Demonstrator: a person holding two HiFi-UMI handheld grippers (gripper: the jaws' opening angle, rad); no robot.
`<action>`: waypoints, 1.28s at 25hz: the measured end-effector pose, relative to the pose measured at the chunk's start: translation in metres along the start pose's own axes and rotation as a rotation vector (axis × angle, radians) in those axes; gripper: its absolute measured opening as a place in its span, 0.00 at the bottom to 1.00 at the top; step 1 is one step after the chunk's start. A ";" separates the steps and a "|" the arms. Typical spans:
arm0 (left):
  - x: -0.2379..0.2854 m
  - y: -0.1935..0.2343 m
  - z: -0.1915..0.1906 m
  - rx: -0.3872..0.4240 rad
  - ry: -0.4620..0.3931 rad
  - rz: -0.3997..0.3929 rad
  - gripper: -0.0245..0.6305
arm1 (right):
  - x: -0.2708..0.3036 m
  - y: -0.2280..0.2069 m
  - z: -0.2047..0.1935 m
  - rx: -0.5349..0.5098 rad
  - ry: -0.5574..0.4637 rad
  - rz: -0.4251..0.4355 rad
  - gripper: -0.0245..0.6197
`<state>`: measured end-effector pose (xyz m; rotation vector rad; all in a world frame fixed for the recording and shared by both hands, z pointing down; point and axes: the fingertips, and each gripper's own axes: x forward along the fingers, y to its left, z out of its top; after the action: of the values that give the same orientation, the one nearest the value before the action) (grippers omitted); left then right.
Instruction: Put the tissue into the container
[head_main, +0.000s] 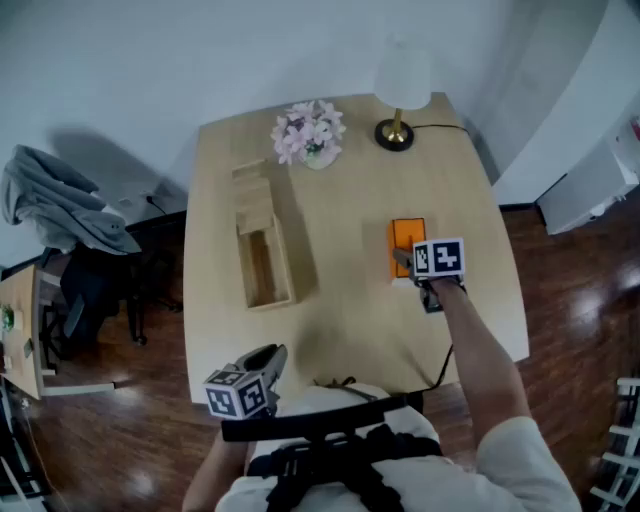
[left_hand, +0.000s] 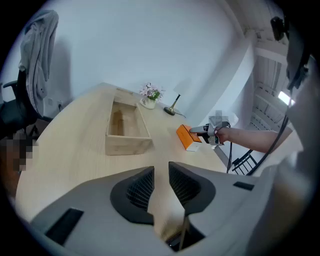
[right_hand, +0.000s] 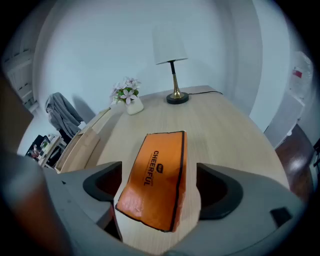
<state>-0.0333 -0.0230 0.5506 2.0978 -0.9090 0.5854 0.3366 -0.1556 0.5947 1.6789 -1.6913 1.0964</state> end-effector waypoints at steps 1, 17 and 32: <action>0.000 0.001 -0.001 0.003 0.007 0.001 0.18 | 0.003 0.004 0.002 0.005 0.002 0.012 0.75; -0.004 0.014 -0.012 -0.034 0.035 0.032 0.18 | 0.029 -0.001 -0.001 0.010 0.085 -0.050 0.64; -0.017 0.031 -0.003 -0.013 -0.006 0.043 0.18 | -0.006 0.018 -0.001 0.033 0.053 -0.058 0.61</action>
<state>-0.0682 -0.0277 0.5556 2.0735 -0.9606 0.5940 0.3193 -0.1532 0.5867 1.6938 -1.5900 1.1370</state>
